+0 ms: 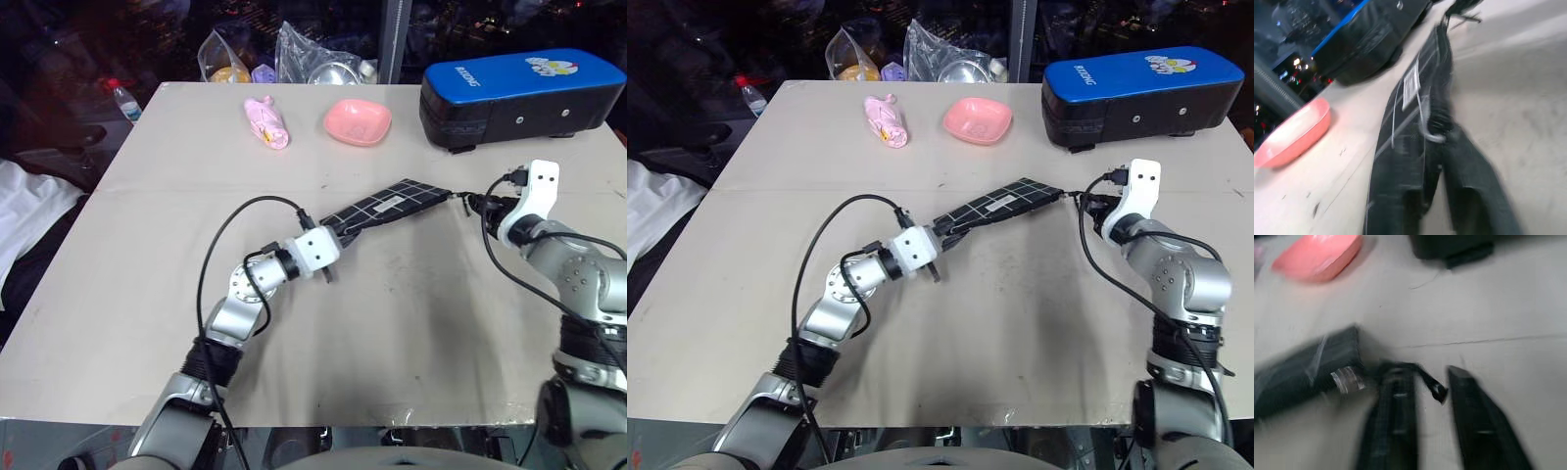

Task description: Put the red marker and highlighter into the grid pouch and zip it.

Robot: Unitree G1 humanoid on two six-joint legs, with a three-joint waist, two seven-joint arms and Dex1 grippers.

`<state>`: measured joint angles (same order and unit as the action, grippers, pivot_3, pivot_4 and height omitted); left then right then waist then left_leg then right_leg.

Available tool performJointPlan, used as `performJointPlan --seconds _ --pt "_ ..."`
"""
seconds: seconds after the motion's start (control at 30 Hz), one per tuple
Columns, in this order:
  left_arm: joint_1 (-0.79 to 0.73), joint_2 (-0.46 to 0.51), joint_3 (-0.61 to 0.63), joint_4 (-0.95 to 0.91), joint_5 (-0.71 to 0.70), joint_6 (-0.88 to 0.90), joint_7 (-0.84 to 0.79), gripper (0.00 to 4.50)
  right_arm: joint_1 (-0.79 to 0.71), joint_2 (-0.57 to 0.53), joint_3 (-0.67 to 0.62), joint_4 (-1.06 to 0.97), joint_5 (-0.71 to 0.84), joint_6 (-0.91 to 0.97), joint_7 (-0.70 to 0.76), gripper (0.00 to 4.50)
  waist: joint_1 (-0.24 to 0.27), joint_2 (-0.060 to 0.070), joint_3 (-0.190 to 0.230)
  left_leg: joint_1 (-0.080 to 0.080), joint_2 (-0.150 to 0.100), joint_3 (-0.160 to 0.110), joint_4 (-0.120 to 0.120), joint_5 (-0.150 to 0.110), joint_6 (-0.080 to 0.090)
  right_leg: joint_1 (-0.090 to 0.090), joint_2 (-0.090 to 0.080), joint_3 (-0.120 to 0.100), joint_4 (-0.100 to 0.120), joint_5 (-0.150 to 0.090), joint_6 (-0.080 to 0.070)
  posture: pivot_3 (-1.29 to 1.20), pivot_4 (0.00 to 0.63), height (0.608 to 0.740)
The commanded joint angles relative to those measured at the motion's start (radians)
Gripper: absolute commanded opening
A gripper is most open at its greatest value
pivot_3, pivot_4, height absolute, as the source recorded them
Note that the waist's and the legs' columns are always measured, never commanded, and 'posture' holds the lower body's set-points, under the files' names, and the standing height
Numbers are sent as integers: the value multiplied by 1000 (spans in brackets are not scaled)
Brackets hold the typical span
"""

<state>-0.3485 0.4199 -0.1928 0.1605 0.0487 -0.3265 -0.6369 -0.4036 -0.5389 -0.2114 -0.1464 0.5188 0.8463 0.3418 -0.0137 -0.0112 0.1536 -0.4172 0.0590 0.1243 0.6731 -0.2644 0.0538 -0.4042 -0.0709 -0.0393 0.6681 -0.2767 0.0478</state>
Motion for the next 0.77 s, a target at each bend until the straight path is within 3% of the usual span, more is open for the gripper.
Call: performJointPlan --seconds 0.03,0.13,0.17,0.2,0.33,0.47,0.6,0.77 --pt "64 29 66 -88 -79 48 -14 2272 73 -105 50 -3 -49 -187 241 2703 -2 0 0 1 0 0 -2 0 0 0 0 0 -1 0 0 0 150 740" --pt "158 35 127 -193 -196 165 -26 3743 145 -178 69 69 -107 -367 392 4179 -2 0 0 1 0 1 -3 0 0 0 0 0 -3 0 0 0 150 740" --pt "194 43 144 -234 -232 208 -35 4162 163 -194 70 99 -125 -417 423 4500 -2 0 0 1 1 1 -3 0 0 0 0 0 -4 0 0 0 150 740" --pt "240 55 162 -282 -271 256 -44 4410 180 -215 74 131 -134 -461 477 4500 -1 0 0 1 1 2 -3 0 0 0 0 0 -4 0 0 0 150 740" --pt "395 94 220 -435 -366 398 -50 4410 215 -242 50 221 -88 -551 657 4500 -1 0 0 1 1 2 -3 0 0 1 0 1 -4 0 0 0 150 740" --pt "543 99 266 -568 -421 493 -18 4410 198 -228 23 428 -108 -809 808 4500 1 0 0 3 1 2 -2 0 0 2 0 1 -4 0 0 0 150 740" --pt "667 86 252 -642 -390 518 21 4410 151 -235 25 612 -131 -880 858 4500 3 0 0 4 0 2 -1 0 0 4 0 2 -5 0 0 0 150 740" --pt "687 90 242 -642 -349 504 33 4410 95 -218 24 740 -136 -954 927 4500 4 0 0 5 0 1 -1 0 0 4 0 2 -4 0 -1 0 150 740"
